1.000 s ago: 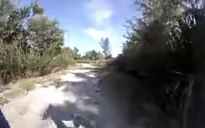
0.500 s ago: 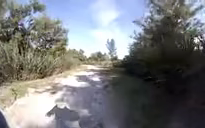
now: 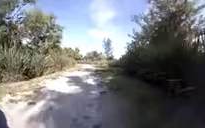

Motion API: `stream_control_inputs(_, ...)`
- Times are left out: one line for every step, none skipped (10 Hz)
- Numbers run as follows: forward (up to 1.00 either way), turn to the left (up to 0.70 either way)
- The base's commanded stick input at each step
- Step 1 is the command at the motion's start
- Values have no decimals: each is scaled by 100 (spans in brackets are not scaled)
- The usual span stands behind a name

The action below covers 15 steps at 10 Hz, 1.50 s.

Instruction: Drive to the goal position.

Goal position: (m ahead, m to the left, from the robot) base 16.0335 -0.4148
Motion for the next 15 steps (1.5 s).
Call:
stream_control_inputs(100, 27)
stream_control_inputs(100, 27)
stream_control_inputs(100, 27)
stream_control_inputs(100, 27)
stream_control_inputs(100, 27)
stream_control_inputs(100, 27)
stream_control_inputs(100, 27)
stream_control_inputs(100, 27)
stream_control_inputs(100, 27)
stream_control_inputs(100, 27)
stream_control_inputs(100, 27)
stream_control_inputs(100, 27)
stream_control_inputs(100, 27)
stream_control_inputs(100, 27)
stream_control_inputs(100, 7)
